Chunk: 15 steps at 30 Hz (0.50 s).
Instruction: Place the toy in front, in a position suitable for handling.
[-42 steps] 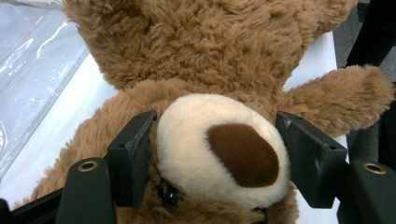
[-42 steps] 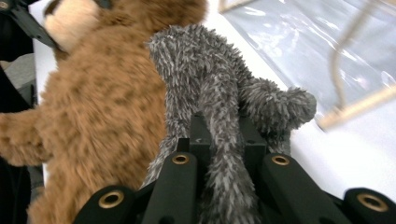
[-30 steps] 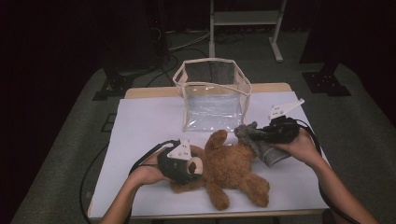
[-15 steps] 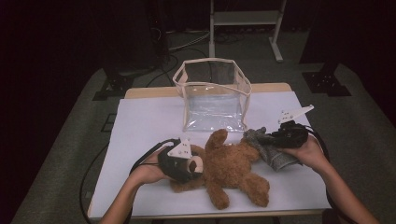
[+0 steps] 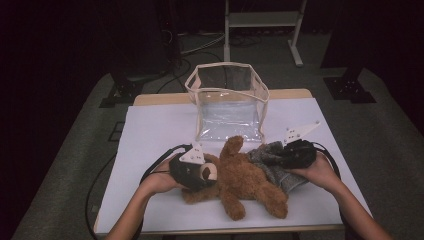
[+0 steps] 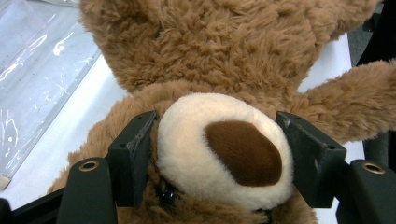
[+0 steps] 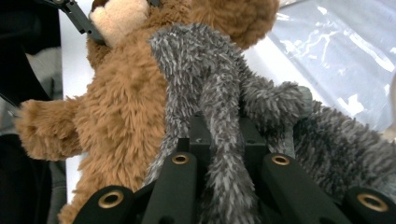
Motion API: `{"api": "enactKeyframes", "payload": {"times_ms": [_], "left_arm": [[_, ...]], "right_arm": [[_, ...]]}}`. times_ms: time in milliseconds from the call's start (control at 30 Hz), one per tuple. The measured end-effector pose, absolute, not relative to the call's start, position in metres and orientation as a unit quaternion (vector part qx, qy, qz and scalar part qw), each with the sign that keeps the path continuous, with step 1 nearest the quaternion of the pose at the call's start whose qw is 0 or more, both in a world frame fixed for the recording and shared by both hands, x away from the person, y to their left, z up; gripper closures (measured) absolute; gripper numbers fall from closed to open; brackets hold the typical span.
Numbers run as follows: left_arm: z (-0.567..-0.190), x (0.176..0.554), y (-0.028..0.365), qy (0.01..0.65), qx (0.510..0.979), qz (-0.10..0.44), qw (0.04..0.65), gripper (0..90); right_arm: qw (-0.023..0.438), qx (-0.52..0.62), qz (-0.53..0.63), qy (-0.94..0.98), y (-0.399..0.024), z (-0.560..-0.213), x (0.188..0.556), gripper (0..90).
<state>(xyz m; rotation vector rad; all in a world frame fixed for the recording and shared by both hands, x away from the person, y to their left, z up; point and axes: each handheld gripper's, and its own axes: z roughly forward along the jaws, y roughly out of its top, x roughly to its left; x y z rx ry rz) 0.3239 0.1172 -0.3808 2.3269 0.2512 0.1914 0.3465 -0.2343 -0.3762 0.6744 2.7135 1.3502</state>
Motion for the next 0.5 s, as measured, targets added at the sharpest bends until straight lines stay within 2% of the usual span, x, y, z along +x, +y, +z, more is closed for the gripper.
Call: {"api": "enactKeyframes", "payload": {"times_ms": [333, 500], "left_arm": [[-0.380, 0.331, 0.116, 0.111, 0.914, 0.078, 0.382, 31.6], [-0.380, 0.332, 0.114, 0.119, 0.914, 0.078, 0.380, 31.5]], "right_arm": [[0.000, 0.245, 0.445, 0.862, -0.256, -0.395, 0.332, 79.9], [0.007, 0.230, 0.450, 0.863, -0.257, -0.382, 0.325, 79.9]]}}
